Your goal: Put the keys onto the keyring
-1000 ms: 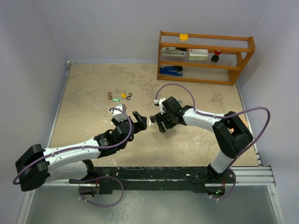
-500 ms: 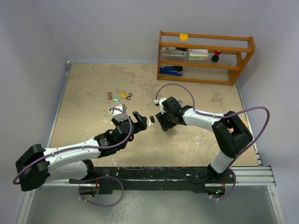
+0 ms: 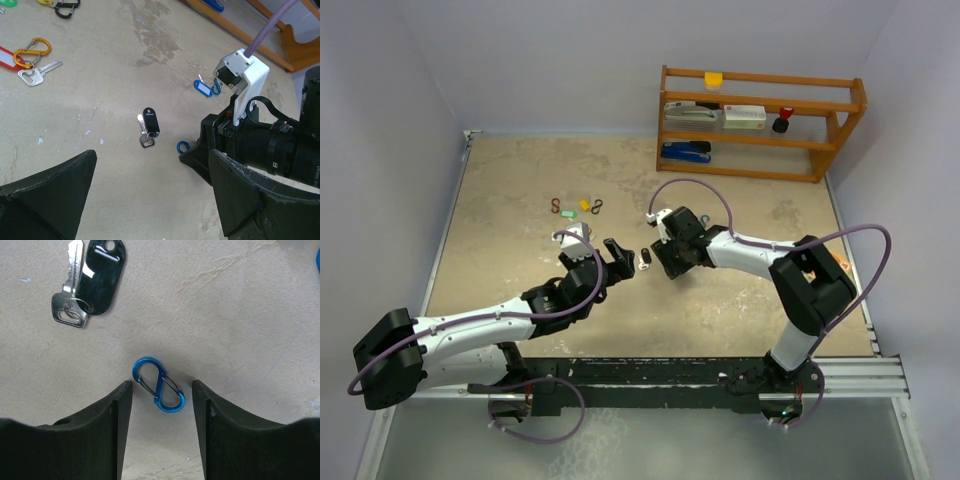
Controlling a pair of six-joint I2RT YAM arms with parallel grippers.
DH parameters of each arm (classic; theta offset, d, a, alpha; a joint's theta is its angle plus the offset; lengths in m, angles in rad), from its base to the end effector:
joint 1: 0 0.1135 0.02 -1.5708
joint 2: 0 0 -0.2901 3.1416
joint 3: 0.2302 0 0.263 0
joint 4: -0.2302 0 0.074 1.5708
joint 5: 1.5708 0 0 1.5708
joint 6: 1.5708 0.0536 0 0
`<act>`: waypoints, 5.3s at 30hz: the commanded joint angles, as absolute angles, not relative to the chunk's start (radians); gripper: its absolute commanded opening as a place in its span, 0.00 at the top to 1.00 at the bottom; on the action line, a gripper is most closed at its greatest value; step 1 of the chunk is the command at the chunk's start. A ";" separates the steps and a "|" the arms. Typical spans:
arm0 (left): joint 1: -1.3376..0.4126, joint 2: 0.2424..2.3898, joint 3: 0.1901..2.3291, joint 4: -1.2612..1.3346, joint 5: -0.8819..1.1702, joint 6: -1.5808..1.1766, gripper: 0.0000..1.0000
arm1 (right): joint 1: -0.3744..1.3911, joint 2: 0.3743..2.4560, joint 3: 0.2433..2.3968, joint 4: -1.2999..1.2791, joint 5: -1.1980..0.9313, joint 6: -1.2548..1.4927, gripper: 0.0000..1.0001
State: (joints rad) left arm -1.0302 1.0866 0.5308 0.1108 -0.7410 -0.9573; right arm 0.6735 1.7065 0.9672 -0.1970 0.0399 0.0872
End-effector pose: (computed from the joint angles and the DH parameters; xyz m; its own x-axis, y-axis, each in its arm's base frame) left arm 0.1528 -0.1843 0.2372 -0.3884 -0.5251 -0.7572 0.0025 0.8211 -0.5707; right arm 0.2862 0.2257 0.1700 -0.6798 -0.4311 -0.5933 -0.5476 0.8365 0.0196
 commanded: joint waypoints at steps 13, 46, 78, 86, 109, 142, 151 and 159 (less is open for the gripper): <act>-1.032 1.066 0.530 0.132 -0.772 -0.947 0.10 | 0.692 1.726 0.982 -0.264 0.083 0.096 0.80; -0.947 1.363 0.655 0.176 -0.670 -0.920 0.14 | 0.692 1.289 0.860 -0.085 0.260 0.318 1.00; -0.908 1.809 0.971 0.123 -0.491 -0.777 0.51 | 0.688 1.184 0.805 -0.153 0.314 0.344 1.00; -0.908 1.827 0.984 0.118 -0.471 -0.762 0.63 | 0.689 1.187 0.802 -0.154 0.313 0.342 1.00; -0.910 1.733 0.968 0.105 -0.534 -0.743 0.62 | 0.687 1.256 0.801 -0.153 0.278 0.341 1.00; -0.878 1.163 0.675 0.003 -0.812 -0.807 0.17 | 0.783 1.800 1.154 -0.135 0.230 0.337 1.00; -0.876 1.156 0.672 -0.010 -0.822 -0.806 0.17 | 0.804 1.825 1.162 -0.151 0.238 0.345 1.00; -0.874 1.158 0.671 -0.008 -0.825 -0.805 0.17 | 0.811 1.815 1.139 -0.153 0.236 0.347 1.00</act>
State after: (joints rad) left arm -0.8810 1.1782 0.6739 -0.0254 -0.8001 -0.8009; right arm 0.8051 1.8309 1.1278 -0.1379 0.2333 0.3313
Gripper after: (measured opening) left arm 0.828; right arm 0.015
